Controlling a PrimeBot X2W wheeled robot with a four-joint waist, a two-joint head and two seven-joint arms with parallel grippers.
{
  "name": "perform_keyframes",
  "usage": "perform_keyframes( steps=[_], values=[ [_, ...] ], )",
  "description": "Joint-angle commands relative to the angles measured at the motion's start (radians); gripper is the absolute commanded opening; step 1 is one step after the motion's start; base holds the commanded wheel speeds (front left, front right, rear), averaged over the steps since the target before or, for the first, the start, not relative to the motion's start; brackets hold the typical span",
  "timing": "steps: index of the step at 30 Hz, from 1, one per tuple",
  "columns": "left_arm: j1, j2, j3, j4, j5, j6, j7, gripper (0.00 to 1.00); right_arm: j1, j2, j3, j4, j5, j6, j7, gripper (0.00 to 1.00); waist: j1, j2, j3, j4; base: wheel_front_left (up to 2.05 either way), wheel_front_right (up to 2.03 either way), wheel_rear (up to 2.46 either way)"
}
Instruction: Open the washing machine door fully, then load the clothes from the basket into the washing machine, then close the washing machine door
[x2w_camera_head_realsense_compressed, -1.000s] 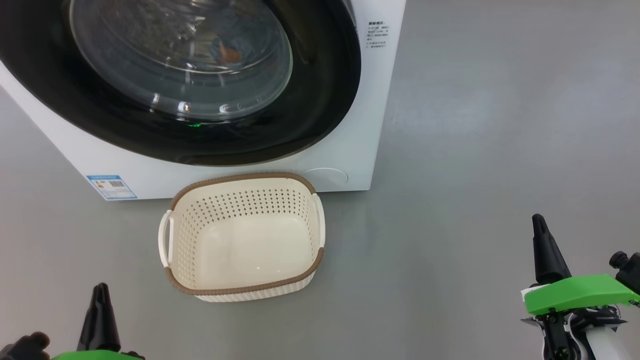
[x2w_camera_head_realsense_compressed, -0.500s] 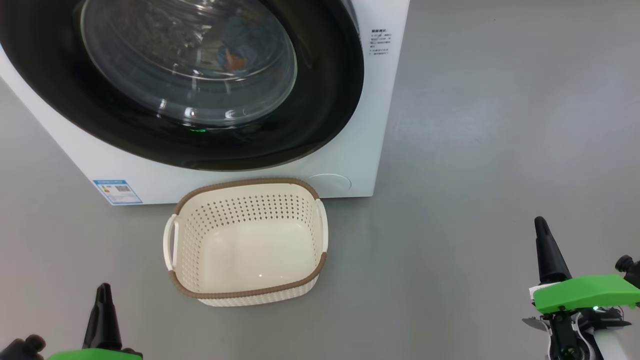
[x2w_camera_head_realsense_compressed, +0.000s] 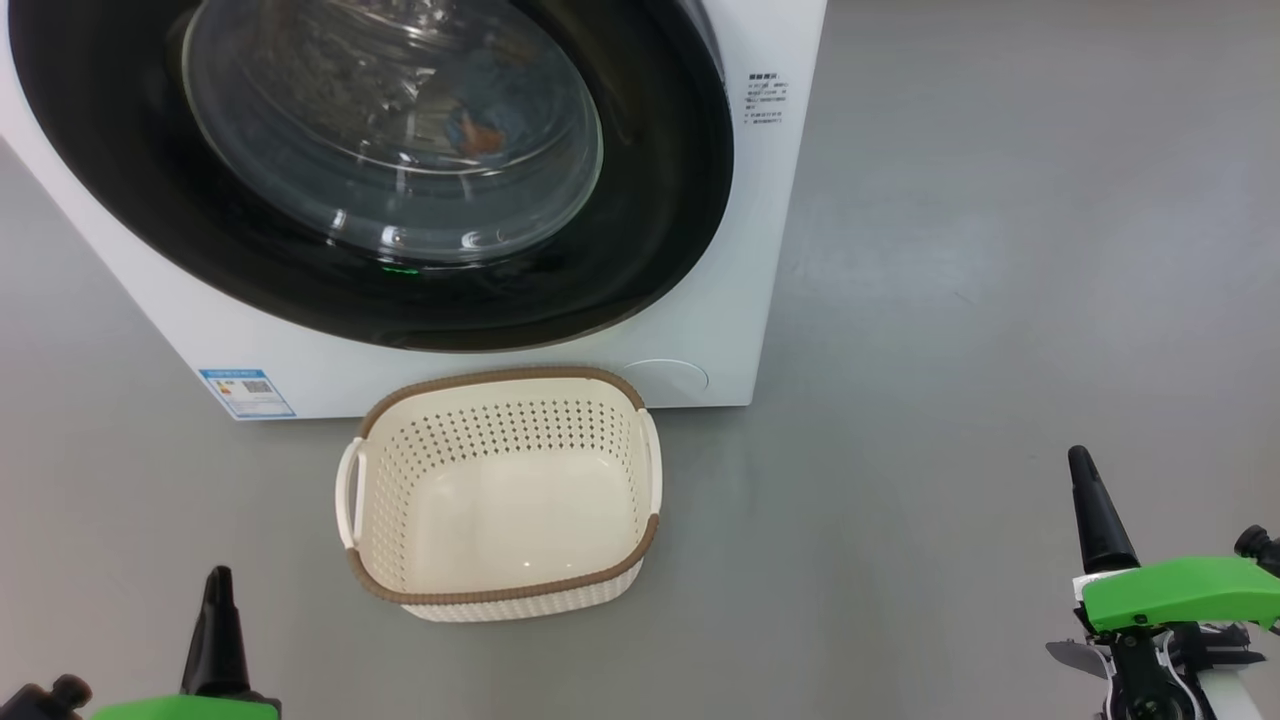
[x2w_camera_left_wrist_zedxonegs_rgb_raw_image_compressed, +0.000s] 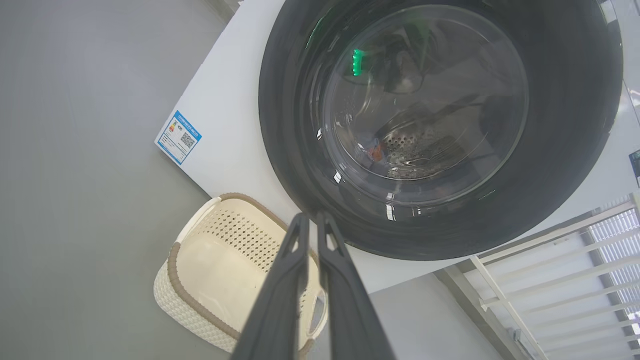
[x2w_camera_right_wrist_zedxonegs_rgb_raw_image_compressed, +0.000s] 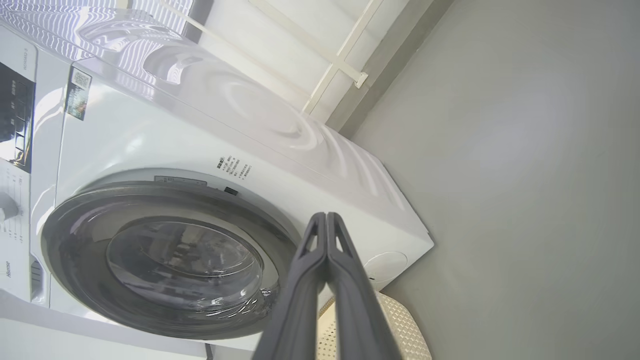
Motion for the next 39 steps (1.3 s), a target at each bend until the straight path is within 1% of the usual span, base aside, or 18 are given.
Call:
perform_keyframes(
  steps=[1, 39],
  values=[
    [-0.022, 0.009, 0.013, -0.036, -0.034, 0.000, 0.009, 0.00, -0.012, -0.010, 0.005, -0.030, 0.037, 0.000, 0.010, 0.00, 0.0000, -0.0001, -0.003, 0.001, 0.00, 0.00, 0.00],
    [-0.028, -0.005, 0.000, -0.065, -0.451, 0.001, 0.117, 0.00, 0.000, 0.003, -0.020, -0.042, 0.372, 0.000, 0.120, 0.00, 0.0000, -0.0001, -0.057, 0.023, 0.00, 0.00, 0.00]
  ],
)
